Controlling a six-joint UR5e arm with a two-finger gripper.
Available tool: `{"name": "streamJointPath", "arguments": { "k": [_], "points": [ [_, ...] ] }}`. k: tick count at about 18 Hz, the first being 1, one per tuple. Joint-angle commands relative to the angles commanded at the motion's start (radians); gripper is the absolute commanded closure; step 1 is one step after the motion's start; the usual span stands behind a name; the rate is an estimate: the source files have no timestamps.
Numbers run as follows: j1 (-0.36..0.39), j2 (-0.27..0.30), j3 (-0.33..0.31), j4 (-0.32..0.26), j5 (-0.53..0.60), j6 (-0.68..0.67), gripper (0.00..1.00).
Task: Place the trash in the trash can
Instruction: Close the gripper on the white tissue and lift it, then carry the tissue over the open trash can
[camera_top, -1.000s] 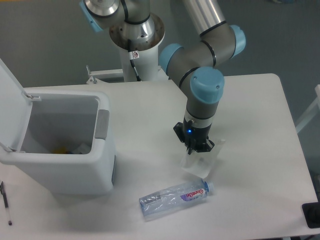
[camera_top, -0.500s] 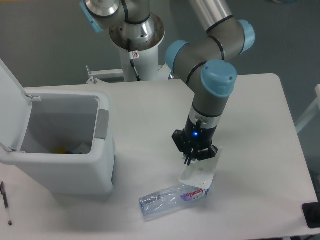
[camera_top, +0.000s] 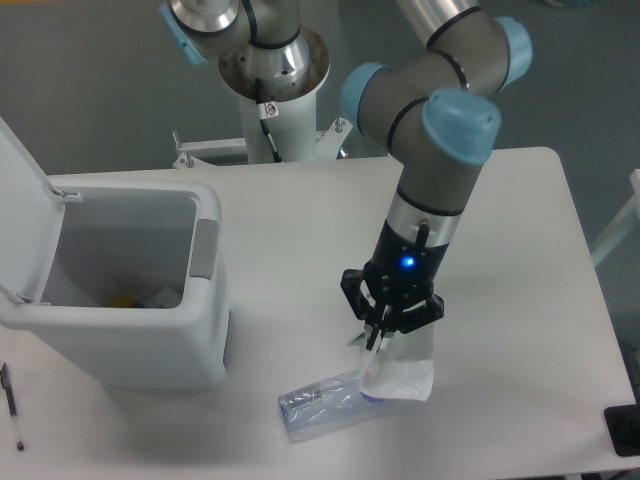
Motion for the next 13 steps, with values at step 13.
{"name": "streamJointPath", "arguments": {
  "k": [13],
  "points": [
    [-0.109, 0.158, 0.000, 0.000, -0.071, -0.112, 1.00]
  ]
}}
